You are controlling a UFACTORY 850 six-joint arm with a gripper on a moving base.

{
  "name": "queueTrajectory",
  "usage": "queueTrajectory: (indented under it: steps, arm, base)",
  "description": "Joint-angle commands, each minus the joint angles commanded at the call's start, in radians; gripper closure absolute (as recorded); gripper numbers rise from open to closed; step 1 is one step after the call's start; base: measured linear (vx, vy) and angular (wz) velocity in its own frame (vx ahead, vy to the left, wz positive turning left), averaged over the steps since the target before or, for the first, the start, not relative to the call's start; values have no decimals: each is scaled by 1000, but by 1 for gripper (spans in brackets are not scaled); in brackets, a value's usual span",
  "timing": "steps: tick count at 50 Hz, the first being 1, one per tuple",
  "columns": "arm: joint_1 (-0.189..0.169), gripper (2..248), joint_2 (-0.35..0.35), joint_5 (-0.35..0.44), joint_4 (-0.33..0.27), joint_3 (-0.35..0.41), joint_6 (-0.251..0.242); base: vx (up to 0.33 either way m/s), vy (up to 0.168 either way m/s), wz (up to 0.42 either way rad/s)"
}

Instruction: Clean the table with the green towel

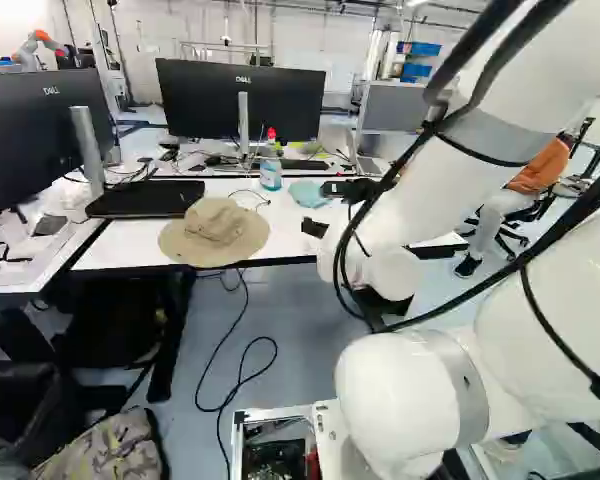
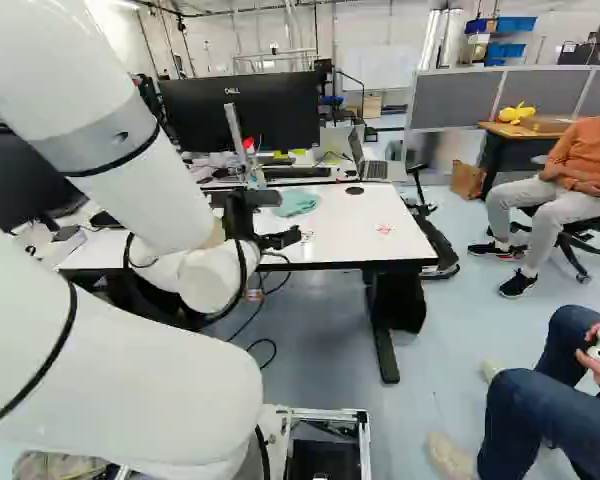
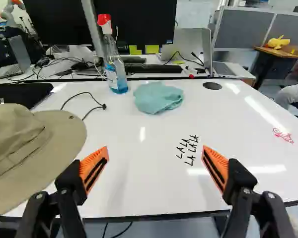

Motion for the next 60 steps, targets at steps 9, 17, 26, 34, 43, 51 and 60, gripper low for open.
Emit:
queueTrajectory:
  steps: [9,17,26,34,43,51,60]
  arm:
    - [-9,3,-70,0,0,-60,0]
    - [-14,3,-116,0,0,-101,0]
    - [-20,3,-166,0,0,-148,0]
    - [-24,3,-211,0,0,-191,0]
    - [-24,3,-260,0,0,-239,0]
    - [-23,3,-302,0,0,-282,0]
    - [-22,3,-337,-3,0,-329,0]
  base:
    - [3,0,0]
    - [-3,0,0]
    - [0,0,0]
    - [0,0,0]
    - [0,0,0]
    - [0,0,0]
    - [0,0,0]
